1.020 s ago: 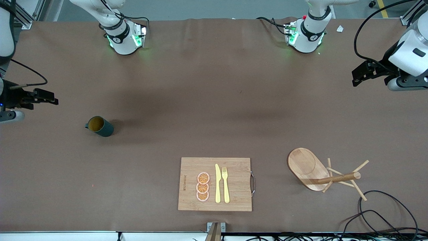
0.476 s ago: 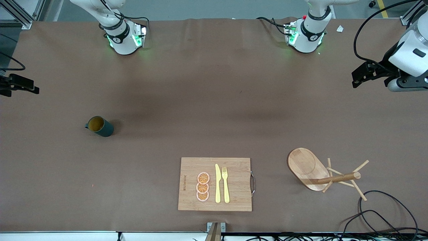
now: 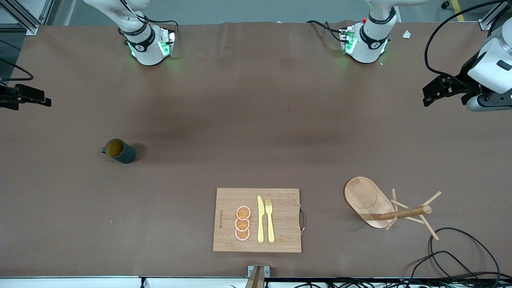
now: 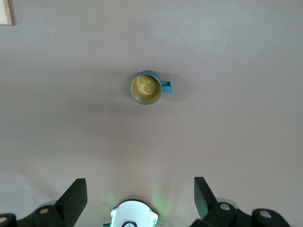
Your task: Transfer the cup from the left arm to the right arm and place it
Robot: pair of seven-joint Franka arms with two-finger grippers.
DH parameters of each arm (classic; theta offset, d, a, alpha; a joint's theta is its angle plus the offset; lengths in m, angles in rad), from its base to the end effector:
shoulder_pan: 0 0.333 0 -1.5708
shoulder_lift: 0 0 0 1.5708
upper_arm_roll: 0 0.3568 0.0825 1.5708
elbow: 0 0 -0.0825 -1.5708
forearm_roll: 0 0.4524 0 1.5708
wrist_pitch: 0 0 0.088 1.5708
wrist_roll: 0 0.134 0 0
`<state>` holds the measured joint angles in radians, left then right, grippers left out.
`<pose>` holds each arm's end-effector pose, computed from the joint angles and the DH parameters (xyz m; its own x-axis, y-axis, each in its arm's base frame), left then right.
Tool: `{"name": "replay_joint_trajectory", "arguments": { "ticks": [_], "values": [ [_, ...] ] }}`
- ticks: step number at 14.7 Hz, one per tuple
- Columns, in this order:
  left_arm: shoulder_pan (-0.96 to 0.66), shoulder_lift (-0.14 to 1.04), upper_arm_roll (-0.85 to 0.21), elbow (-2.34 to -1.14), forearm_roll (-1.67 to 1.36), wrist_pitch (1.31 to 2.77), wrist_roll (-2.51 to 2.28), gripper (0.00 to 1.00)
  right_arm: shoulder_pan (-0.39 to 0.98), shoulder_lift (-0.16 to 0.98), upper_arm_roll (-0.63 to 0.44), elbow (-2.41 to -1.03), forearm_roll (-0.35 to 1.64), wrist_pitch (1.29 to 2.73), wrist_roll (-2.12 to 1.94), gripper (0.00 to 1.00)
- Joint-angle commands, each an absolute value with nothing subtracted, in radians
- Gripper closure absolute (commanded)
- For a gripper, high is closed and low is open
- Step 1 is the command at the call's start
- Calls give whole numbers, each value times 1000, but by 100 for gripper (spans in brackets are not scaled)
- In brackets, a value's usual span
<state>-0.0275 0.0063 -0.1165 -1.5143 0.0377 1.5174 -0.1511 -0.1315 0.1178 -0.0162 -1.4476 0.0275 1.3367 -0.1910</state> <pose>0.6144 -0.0836 0.6602 1.0000 0.0090 0.0025 0.0091 -0.9993 -0.0370 0.6250 -0.0882 0.6122 0.9746 0.0529 -0.2176 0.0389 -0.9969 -0.0682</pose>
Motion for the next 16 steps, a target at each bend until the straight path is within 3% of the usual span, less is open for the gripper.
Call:
{"name": "replay_joint_trajectory", "arguments": {
  "ticks": [1, 16],
  "values": [
    [-25, -8, -117, -1525, 46, 1525, -152, 0, -97, 107, -8, -1448, 25, 1324, -68, 0],
    [-26, -2, -110, -1511, 52, 1523, -137, 0, -41, -144, -25, -1658, -29, 1379, -37, 0]
  ]
}}
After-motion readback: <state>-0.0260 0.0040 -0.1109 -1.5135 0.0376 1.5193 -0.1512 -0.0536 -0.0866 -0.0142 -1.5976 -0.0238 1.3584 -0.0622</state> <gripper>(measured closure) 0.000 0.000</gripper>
